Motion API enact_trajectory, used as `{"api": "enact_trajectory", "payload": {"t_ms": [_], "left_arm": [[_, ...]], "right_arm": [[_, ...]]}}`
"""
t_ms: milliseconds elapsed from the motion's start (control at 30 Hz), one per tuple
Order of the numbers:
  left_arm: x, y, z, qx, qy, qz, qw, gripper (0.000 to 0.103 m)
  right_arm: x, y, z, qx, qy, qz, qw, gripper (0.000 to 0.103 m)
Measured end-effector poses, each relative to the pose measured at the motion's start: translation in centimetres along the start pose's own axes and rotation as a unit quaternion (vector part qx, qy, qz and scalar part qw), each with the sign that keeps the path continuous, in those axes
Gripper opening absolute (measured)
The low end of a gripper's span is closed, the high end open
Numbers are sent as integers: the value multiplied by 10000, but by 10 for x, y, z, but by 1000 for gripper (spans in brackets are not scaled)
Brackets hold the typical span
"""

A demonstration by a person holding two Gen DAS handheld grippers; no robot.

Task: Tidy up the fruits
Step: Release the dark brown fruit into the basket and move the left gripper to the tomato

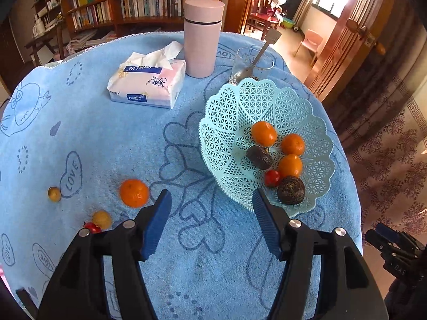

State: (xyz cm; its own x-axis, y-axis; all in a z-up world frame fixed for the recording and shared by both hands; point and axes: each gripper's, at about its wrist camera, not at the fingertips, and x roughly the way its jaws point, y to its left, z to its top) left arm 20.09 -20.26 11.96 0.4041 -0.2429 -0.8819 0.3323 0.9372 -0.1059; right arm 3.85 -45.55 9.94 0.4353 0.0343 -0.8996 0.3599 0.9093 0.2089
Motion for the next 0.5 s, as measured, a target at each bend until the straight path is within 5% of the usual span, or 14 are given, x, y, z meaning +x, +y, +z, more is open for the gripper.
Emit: {"api": "enact_trajectory", "payload": {"t_ms": [500], "left_arm": [[-27,103,-56,-1065,185,598,9923,63]], "right_arm": [[18,70,1,-683,180,397,9967,55]]}}
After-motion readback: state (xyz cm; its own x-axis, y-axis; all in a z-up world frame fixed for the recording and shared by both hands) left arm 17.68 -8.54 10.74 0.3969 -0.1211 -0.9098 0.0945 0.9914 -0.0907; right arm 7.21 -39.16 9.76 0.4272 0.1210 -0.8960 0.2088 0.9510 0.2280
